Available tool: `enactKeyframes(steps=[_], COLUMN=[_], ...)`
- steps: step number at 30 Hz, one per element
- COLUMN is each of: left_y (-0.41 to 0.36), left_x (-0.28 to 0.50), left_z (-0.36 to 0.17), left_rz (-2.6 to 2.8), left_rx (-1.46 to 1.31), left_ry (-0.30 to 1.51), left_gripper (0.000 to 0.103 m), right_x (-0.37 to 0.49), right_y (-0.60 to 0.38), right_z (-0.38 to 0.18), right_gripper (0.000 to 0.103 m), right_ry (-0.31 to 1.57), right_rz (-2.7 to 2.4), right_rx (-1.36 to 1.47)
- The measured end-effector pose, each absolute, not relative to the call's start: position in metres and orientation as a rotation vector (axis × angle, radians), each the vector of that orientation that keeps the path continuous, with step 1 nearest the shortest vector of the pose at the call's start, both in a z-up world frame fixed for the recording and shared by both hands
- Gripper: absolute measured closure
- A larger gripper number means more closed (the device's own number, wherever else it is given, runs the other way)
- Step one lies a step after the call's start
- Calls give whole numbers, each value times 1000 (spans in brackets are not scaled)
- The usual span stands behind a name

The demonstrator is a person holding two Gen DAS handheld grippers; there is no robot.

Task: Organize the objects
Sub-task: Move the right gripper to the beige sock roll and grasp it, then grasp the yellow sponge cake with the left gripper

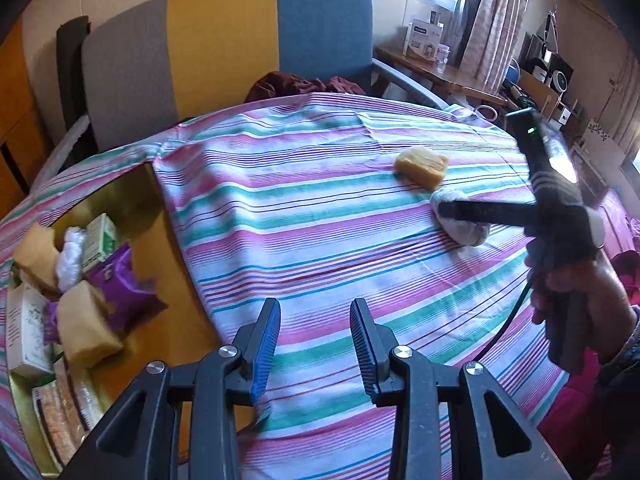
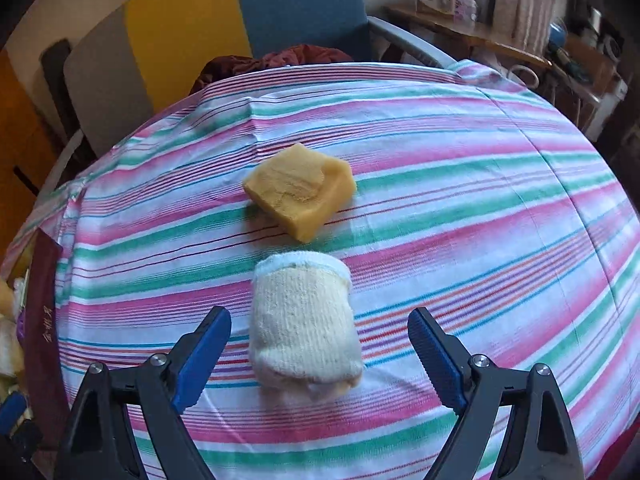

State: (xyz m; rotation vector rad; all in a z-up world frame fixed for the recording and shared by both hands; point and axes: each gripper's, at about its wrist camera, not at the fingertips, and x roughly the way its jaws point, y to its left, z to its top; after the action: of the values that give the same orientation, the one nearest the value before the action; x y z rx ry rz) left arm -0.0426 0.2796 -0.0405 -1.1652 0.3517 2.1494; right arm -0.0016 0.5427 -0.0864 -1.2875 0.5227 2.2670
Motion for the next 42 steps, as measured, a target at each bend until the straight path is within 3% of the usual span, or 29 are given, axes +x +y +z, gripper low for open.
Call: enactKeyframes(steps=[1, 2, 3, 7, 16, 20, 24, 26, 33, 38, 40, 41, 42], left_y=[282, 286, 289, 303, 360, 399, 445, 463, 523, 544, 549, 550, 548], left_x=[-44, -45, -47, -57, -84, -96, -99, -99, -101, -118, -126, -128, -127], left_z=[-41, -41, -41, -42, -60, -65, -64, -64, -80, -99, -105, -107, -107], left_rz=[2145, 2137, 2128, 2104, 1973, 1925, 1909, 1906, 1822, 1816, 1835, 1817, 1792], left_rx=[-1165, -1169, -1174, -1193, -1318, -1325, -1218, -1164, -1036, -1061, -1090, -1104, -1113], left_ry=[351, 347, 338, 316, 230, 206, 334, 415, 639, 670, 660, 641, 622], left_gripper=[67, 67, 67, 67, 65, 48, 25, 21, 17, 16, 20, 32, 35], right_x=[-4, -7, -7, 2, 39, 44, 51, 52, 59, 60, 59, 58, 56], right_y=[542, 542, 542, 541, 580, 587, 593, 595, 599, 600, 600, 600, 600], right_z=[-89, -93, -95, -78, -53, -50, -50, -51, -49, -50, -51, -52, -53], right_gripper=[23, 46, 51, 51, 51, 51, 51, 51, 51, 51, 51, 51, 51], right_ry=[511, 506, 517, 470, 607, 663, 743, 770, 853, 890, 889, 884, 878], right_rz=[2270, 2272, 2280, 2287, 2115, 2103, 2102, 2100, 2124, 2130, 2132, 2131, 2126], right_rx=[-1306, -1342, -1363, -1281, -1049, -1018, -1007, -1004, -979, -973, -978, -983, -992])
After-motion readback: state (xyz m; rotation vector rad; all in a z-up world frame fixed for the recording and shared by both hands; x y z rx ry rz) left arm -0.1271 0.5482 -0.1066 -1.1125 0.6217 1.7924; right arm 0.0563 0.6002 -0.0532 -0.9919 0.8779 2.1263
